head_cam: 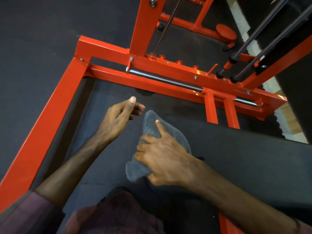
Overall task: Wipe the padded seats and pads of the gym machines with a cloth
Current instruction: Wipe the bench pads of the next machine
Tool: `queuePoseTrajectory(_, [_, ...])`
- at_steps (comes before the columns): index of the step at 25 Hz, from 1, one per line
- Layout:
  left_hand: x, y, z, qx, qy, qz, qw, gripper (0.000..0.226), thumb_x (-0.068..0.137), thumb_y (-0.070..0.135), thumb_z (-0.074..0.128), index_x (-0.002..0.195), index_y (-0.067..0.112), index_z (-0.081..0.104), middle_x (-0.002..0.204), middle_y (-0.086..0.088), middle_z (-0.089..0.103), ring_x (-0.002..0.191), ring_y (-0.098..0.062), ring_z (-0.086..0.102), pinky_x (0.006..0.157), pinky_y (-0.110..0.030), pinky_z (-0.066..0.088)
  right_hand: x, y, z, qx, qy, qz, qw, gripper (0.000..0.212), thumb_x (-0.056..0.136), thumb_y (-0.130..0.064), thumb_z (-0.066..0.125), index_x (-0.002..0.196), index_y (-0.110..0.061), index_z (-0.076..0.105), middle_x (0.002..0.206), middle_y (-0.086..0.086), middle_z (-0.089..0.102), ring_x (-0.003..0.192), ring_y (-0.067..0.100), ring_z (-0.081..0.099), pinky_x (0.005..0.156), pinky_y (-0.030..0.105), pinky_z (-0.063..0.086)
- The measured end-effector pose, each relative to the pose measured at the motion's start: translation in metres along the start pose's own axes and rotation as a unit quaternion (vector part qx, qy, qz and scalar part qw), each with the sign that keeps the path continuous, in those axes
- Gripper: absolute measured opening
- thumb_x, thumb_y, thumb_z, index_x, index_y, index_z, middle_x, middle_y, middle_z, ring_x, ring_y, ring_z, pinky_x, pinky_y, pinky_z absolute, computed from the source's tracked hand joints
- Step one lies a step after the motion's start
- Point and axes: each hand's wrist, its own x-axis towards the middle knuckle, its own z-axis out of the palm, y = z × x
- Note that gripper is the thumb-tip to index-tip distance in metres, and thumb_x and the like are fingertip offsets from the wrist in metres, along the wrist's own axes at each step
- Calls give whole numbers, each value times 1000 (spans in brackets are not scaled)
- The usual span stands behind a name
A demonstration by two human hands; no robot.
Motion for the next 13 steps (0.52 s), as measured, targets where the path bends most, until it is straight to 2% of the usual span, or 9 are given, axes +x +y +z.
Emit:
queuePoseTrajectory(4, [-9, -2, 1, 13, -8, 7, 1000, 56, 109, 58, 37, 111, 21, 79, 112, 6, 78, 104, -15, 75, 93, -55, 60, -2, -10, -2, 40, 18, 70, 997, 30, 82, -36, 65, 110, -30, 74, 119, -10, 69, 135, 21, 50, 117, 75, 18])
queuePoseTrajectory(7, [-18, 1, 12, 13, -19, 27, 999, 52, 110, 56, 38, 117, 23, 77, 120, 9, 76, 114, -10, 71, 96, -52, 60, -26, -48, 19, -16, 20, 49, 998, 35, 82, -40, 67, 114, -27, 73, 126, -6, 67, 142, 25, 44, 116, 79, 11])
queuePoseTrajectory(9, [-26, 5, 23, 46, -38, 64, 996, 49, 111, 55, 40, 127, 24, 74, 127, 12, 73, 122, -4, 66, 103, -47, 57, -44, -63, 40, -16, 40, 46, 998, 42, 80, -40, 70, 120, -26, 71, 137, -5, 60, 149, 28, 33, 117, 79, 9])
queuePoseTrajectory(11, [-32, 11, 34, 85, -59, 101, 990, 44, 113, 48, 42, 136, 22, 70, 135, 12, 70, 128, 2, 61, 110, -35, 51, -59, -66, 62, -37, 110, 70, 991, 52, 80, -39, 75, 130, -26, 67, 151, -1, 47, 154, 32, 23, 115, 80, 18])
queuePoseTrajectory(13, [-39, 13, 40, 113, -66, 126, 983, 43, 114, 42, 43, 141, 17, 66, 143, 8, 66, 133, 4, 56, 115, -28, 45, -83, -73, 90, -46, 167, 68, 983, 59, 88, -31, 73, 144, -20, 58, 159, 5, 39, 155, 36, 22, 116, 75, 27])
